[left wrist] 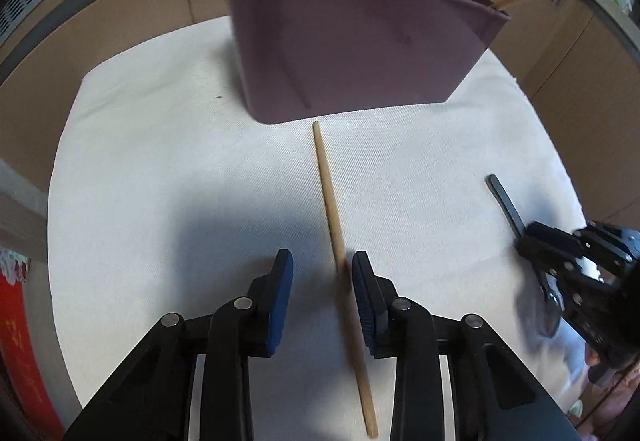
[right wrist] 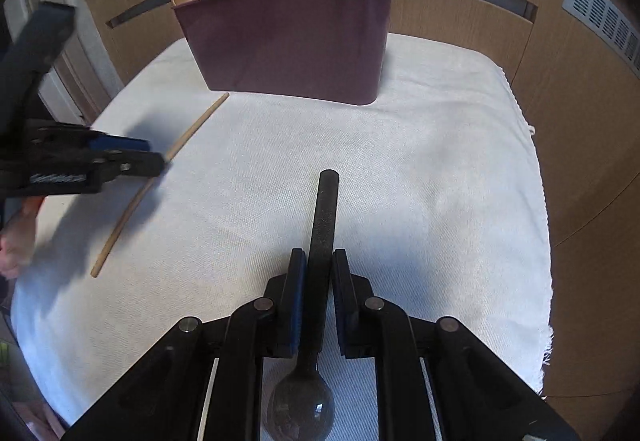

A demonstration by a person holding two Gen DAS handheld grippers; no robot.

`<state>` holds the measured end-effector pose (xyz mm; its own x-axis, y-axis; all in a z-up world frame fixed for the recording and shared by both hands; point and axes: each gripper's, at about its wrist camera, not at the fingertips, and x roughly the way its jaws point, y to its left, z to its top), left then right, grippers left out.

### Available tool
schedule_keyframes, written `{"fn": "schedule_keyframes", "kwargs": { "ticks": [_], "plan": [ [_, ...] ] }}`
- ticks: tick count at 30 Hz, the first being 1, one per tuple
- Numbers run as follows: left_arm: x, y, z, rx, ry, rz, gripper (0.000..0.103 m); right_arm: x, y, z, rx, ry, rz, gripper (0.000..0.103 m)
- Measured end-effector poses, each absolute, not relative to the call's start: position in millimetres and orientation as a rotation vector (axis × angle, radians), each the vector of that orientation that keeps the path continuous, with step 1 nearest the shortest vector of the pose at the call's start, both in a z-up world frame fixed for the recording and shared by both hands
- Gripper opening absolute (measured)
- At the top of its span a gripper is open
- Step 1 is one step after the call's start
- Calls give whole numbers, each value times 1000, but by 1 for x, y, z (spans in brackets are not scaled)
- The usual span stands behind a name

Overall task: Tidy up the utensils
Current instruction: 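Grasp the chopstick with the left tool while the right tool grasps the black spatula, then lift the chopstick and spatula and drop both into the caddy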

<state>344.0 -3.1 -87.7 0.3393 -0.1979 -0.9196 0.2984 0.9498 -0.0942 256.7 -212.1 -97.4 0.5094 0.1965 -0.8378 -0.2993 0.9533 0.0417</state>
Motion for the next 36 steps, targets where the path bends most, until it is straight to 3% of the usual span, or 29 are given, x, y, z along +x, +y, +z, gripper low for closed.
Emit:
{"fn": "schedule_keyframes", "kwargs": {
  "ticks": [4,7,9,27,36],
  "plan": [
    [358,-16,-87,143,1199,-306,25,256,-214,-94,-100,958,293,14],
    [363,-24,-86,158,1194,-310,8,256,-218,-94,-87,956,281,14],
    [359,-24,-86,147,1177,-313,6,258,-219,-93,-74,958,282,14],
    [261,39,-8,-214,781,-297,6,285,-180,-102,-161,1005,272,11],
    [233,41,13,-246,698,-321,6,235,-203,-39,-24,845,338,11]
  ]
}}
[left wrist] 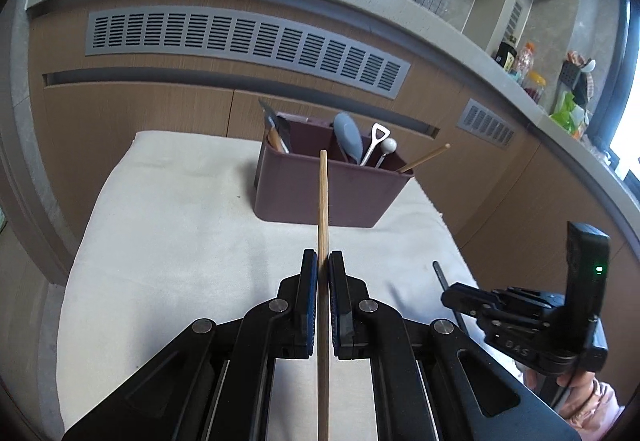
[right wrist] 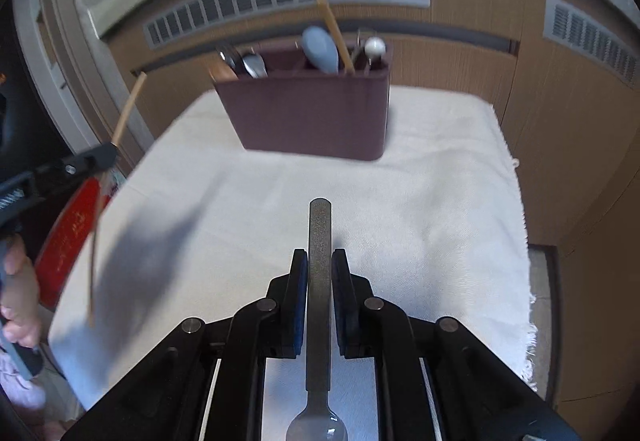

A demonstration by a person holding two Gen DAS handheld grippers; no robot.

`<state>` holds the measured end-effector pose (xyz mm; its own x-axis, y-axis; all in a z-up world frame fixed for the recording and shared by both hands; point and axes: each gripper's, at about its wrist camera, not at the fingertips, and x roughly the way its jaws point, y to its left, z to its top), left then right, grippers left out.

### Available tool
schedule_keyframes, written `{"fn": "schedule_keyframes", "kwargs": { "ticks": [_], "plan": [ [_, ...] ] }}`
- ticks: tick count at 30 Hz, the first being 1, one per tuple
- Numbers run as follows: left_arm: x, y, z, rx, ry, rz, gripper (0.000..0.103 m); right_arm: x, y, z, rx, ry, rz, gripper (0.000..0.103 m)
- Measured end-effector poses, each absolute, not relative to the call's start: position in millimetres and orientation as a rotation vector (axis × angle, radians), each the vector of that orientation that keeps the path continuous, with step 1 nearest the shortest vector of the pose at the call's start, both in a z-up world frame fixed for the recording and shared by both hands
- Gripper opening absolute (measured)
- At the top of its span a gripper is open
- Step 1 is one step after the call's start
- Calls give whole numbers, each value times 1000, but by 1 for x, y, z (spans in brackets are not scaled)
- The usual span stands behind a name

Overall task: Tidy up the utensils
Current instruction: 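Lift the chopstick and spatula and drop both into the caddy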

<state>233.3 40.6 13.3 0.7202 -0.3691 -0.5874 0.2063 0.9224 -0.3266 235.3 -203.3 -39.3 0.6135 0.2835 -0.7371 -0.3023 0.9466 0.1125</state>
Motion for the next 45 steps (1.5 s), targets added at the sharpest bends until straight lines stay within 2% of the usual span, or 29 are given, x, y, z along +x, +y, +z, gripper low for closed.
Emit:
{"fn": "schedule_keyframes", "kwargs": {
  "ticks": [7,17,21,27,35,40,45],
  "plan": [
    [212,32,58,-252,581,-378,6,204,-208,20,28,683,362,11],
    [250,13,197,-155,195,-448,6,226,-203,193,-63,147,345,11],
    [275,10,217,-139,86,-428,6,254,-200,223,-65,36,322,11],
    [334,11,188,-161,124,-413,6,315,-195,198,-58,89,327,11],
    [410,9,106,-217,253,-433,6,384,-189,122,-84,215,385,11],
    [438,8,61,-232,332,-408,6,415,-191,84,-70,299,394,11],
    [439,8,39,-225,378,-408,6,433,-192,57,-37,357,425,11]
  ]
}}
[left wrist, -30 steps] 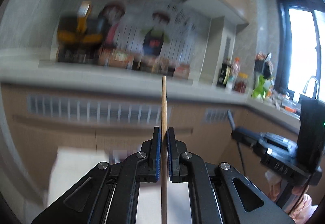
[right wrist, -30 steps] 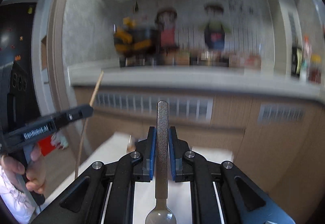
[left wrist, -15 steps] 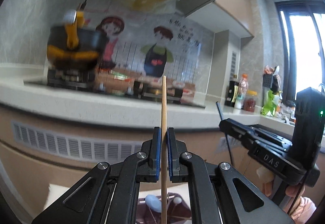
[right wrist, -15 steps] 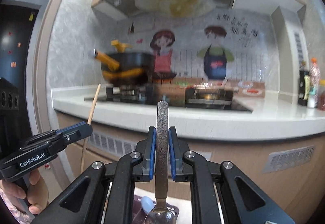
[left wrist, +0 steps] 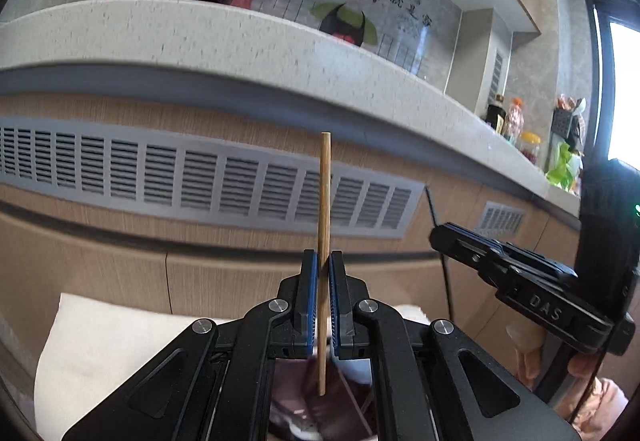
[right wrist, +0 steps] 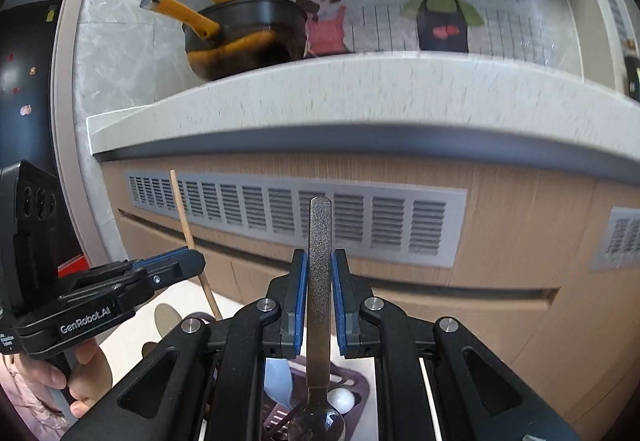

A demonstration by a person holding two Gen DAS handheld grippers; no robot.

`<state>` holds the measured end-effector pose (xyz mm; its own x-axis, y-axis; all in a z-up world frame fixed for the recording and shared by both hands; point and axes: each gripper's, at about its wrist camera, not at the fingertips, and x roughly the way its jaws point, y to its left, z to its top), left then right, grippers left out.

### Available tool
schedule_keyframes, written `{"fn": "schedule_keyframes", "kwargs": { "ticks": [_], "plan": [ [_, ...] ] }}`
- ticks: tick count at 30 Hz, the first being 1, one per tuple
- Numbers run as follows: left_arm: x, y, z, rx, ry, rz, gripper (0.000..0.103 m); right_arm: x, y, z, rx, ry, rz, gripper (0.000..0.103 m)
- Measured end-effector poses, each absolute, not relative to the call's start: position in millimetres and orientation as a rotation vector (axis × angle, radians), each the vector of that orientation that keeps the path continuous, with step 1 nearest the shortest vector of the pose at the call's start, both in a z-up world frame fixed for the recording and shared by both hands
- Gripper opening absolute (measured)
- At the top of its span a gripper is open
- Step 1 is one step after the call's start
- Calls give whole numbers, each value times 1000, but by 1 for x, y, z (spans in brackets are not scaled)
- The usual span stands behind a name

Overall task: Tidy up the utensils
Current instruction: 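Lift the chopstick and spatula and drop both into the caddy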

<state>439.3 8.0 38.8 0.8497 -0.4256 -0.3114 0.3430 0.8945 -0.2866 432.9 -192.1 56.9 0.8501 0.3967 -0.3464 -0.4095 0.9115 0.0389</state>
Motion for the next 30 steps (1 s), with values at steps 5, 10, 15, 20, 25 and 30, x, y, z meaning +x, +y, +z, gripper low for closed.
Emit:
{"fn": "schedule_keyframes", "kwargs": {
  "ticks": [5,10,15,20,25,30],
  "plan": [
    [429,13,23,-203,438,-394,6,435,-191,41,-37,383,468,11],
    [425,16,7,-199,547,-379,9,429,-192,23,-54,471,533,19],
    [401,26,10,-244,577,-353,52,403,-201,25,-51,487,508,54],
    [350,24,29,-202,584,-264,63,352,-219,39,3,498,442,75],
    [285,24,39,-153,570,-193,81,286,-234,44,83,493,381,90],
    [213,25,43,-91,484,-112,96,221,-231,37,81,507,261,100]
  ]
}}
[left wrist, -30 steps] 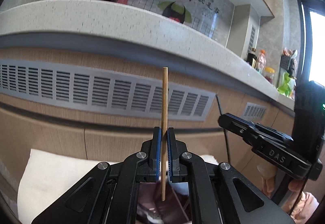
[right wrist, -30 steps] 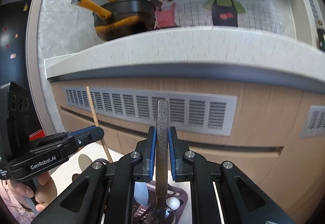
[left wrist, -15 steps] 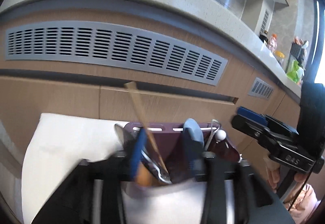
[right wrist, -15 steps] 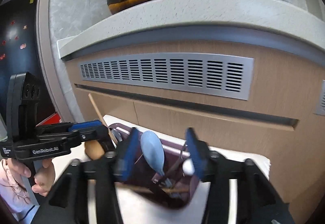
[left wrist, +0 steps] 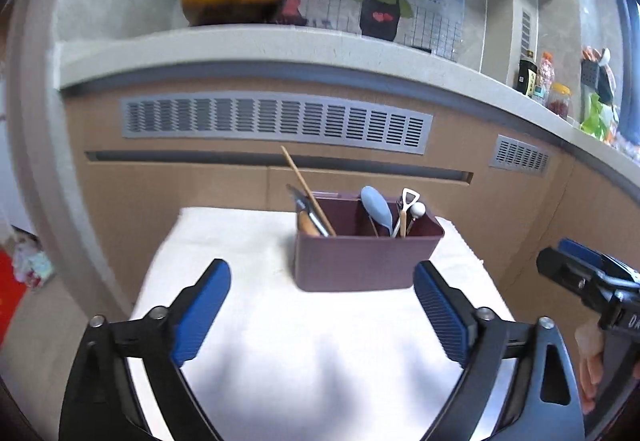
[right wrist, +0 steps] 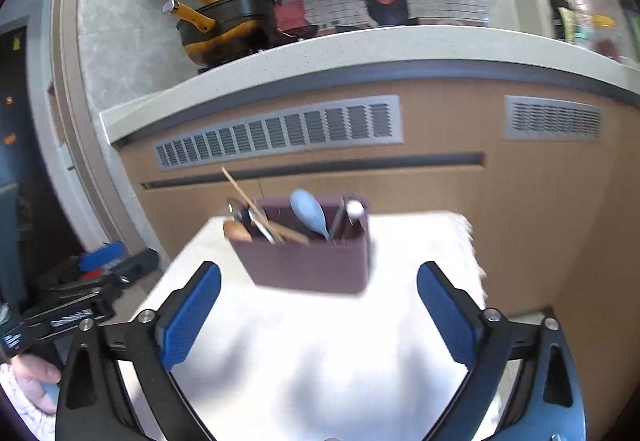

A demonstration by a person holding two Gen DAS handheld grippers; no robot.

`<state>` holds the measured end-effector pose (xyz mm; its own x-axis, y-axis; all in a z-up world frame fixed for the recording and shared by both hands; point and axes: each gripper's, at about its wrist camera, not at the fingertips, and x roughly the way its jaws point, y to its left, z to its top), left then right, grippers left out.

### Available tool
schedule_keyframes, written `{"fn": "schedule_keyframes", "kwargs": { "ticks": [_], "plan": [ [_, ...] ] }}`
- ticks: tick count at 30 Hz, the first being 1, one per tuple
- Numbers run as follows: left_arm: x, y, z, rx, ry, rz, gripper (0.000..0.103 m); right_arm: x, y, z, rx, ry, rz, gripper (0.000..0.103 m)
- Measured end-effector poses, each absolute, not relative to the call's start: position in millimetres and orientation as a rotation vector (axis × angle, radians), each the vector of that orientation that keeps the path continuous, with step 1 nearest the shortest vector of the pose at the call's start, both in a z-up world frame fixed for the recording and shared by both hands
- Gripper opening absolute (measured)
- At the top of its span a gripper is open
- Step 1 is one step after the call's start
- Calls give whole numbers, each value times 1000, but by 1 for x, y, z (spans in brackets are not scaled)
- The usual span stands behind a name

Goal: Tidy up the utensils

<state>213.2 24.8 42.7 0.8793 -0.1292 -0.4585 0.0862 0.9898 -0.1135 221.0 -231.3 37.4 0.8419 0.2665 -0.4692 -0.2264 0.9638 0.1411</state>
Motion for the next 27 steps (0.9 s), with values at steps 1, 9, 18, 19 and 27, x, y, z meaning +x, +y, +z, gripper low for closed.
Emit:
{"fn": "schedule_keyframes", "kwargs": {
  "ticks": [1,9,18,19,27],
  "plan": [
    [199,23,42,-71,464,-94,98,211,-228,35,67,509,242,101],
    [125,19,20,-16,479,-24,103,141,-211,10,-21,536,108,103],
    [102,14,13,-22,513,-31,103,114,-212,6,-42,516,75,103],
    [101,13,14,-19,512,-34,103,112,-212,6,-46,517,76,103],
    [96,7,21,-13,499,-51,103,107,-216,8,-45,510,64,103]
  ]
}}
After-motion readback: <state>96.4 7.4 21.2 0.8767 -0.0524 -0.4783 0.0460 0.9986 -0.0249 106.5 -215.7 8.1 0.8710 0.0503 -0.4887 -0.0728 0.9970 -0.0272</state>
